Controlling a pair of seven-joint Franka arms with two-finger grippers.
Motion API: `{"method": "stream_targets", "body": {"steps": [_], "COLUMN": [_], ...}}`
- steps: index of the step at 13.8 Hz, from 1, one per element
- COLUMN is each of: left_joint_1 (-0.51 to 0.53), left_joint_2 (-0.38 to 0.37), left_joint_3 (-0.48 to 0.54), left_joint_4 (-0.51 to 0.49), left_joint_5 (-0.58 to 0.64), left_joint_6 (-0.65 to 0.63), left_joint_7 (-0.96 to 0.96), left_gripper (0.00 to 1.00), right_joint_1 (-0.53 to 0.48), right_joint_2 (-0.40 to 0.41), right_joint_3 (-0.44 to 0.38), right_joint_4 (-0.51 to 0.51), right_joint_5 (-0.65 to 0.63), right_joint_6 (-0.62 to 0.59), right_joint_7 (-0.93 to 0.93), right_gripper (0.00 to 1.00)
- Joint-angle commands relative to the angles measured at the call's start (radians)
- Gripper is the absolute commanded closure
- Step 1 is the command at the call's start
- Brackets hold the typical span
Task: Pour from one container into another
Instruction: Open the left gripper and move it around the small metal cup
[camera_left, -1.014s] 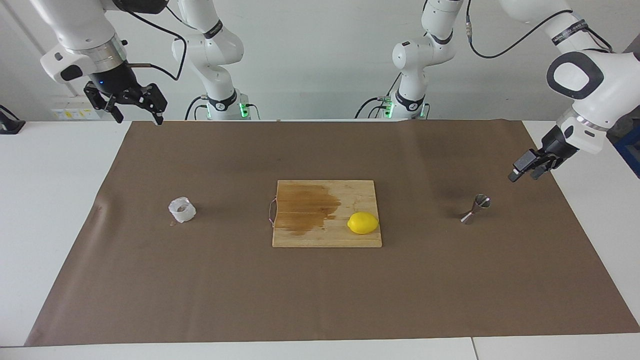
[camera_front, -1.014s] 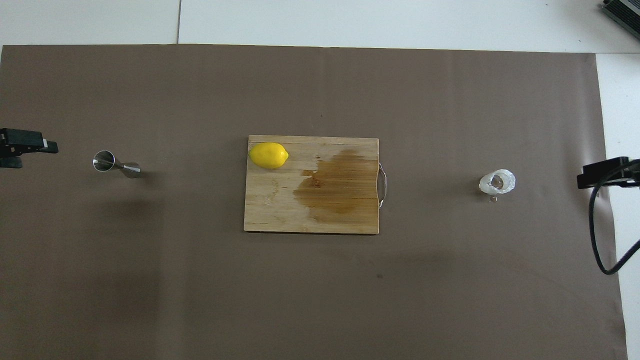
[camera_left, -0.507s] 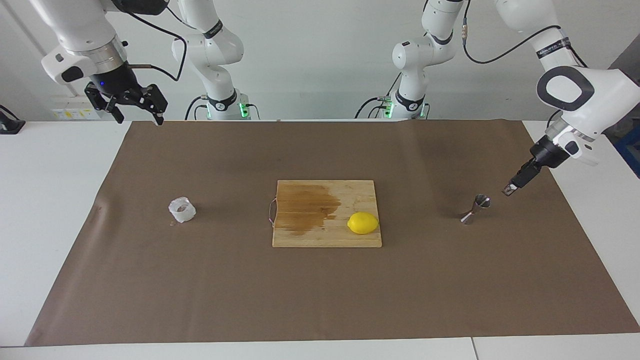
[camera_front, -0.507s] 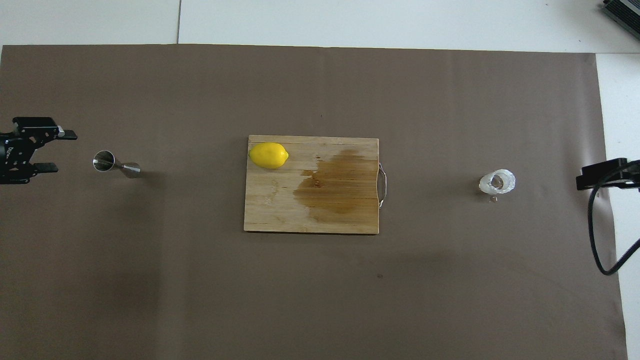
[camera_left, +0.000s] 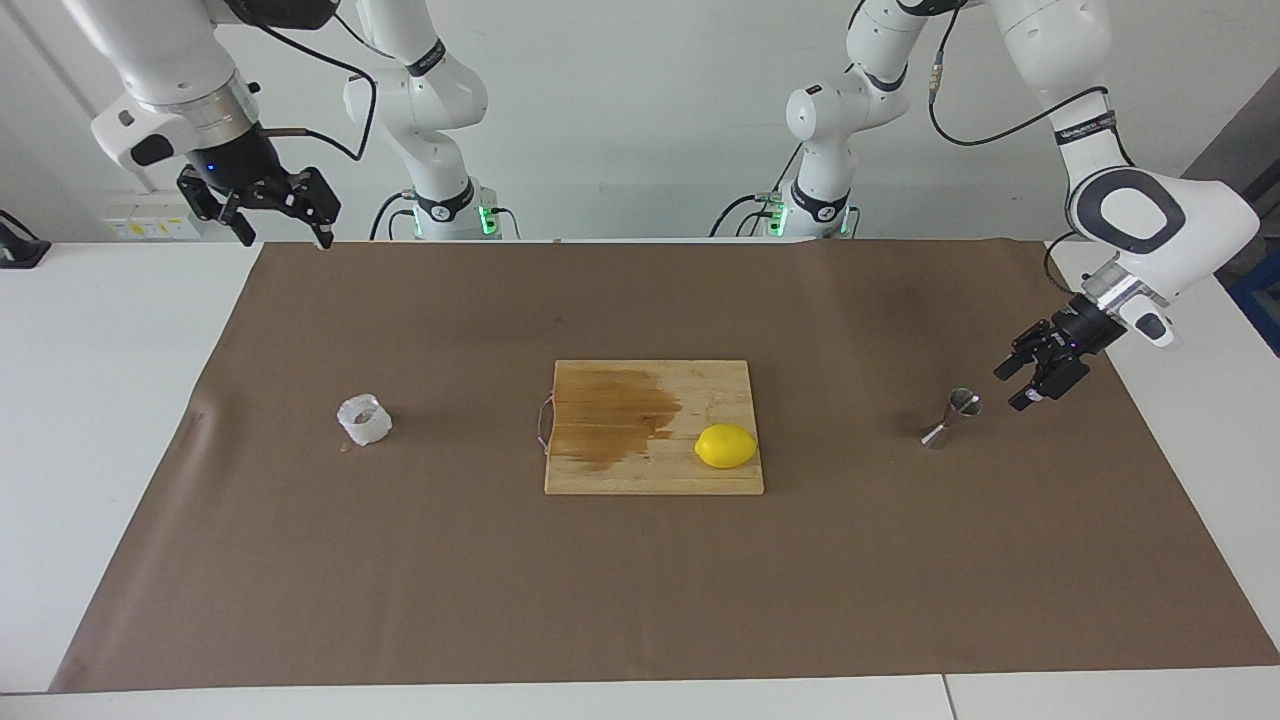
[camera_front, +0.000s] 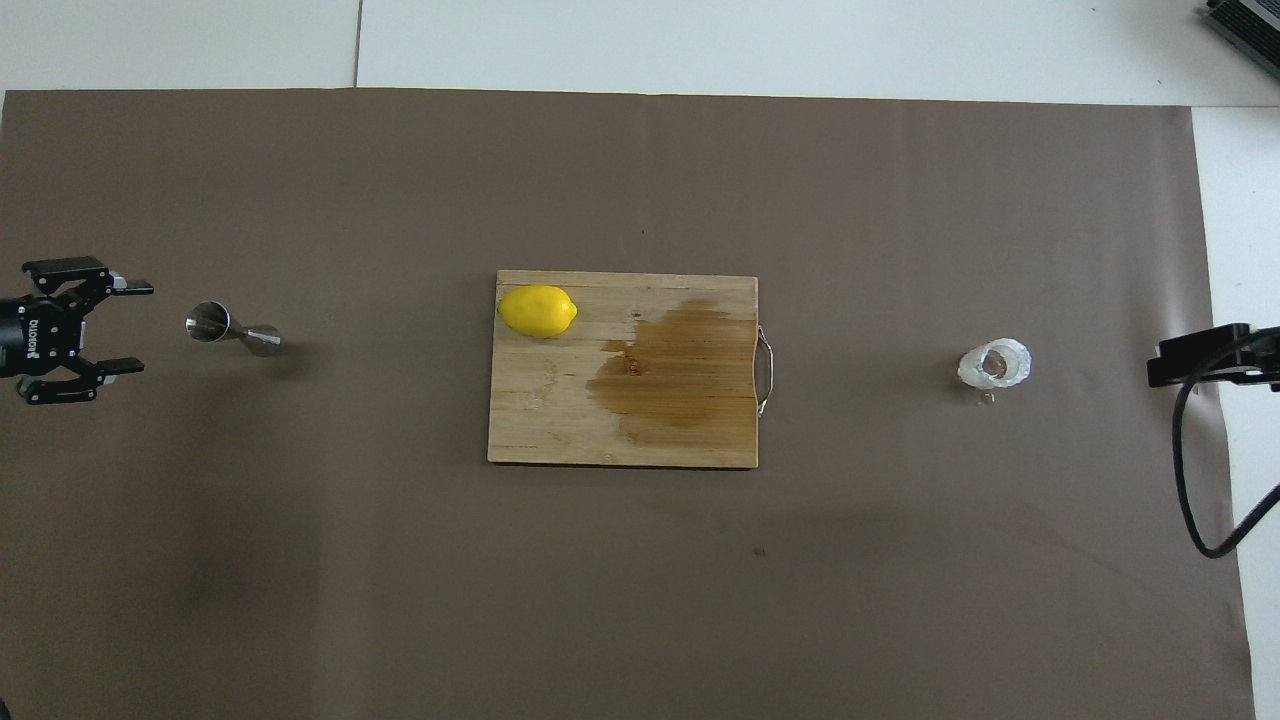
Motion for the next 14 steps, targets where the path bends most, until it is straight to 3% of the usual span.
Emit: {"method": "stream_targets", "body": {"steps": [1, 5, 14], "left_joint_1": [0.002, -0.004, -0.019], "left_joint_2": [-0.005, 0.002, 0.004], "left_joint_3": [-0.004, -0.004, -0.006], "left_joint_4": [-0.032, -0.085, -0.121], "left_joint_5": [-0.083, -0.145, -0.157], "left_joint_6": [0.028, 0.120, 0.154], "left_joint_7": [-0.104, -0.210, -0.400], "left_gripper": [0.00, 0.00, 0.00], "right_joint_1": [-0.009, -0.006, -0.004], "right_joint_2": [-0.035, -0.036, -0.041], "right_joint_3": [0.001, 0.001, 0.001], "right_joint_4": [-0.037, -0.042, -0.053], "right_joint_5": [0.026, 0.026, 0.026], "right_joint_6": [0.000, 0.000, -0.001], "right_joint_7": [-0.019, -0.022, -0.024], "right_gripper": [0.00, 0.00, 0.00]}}
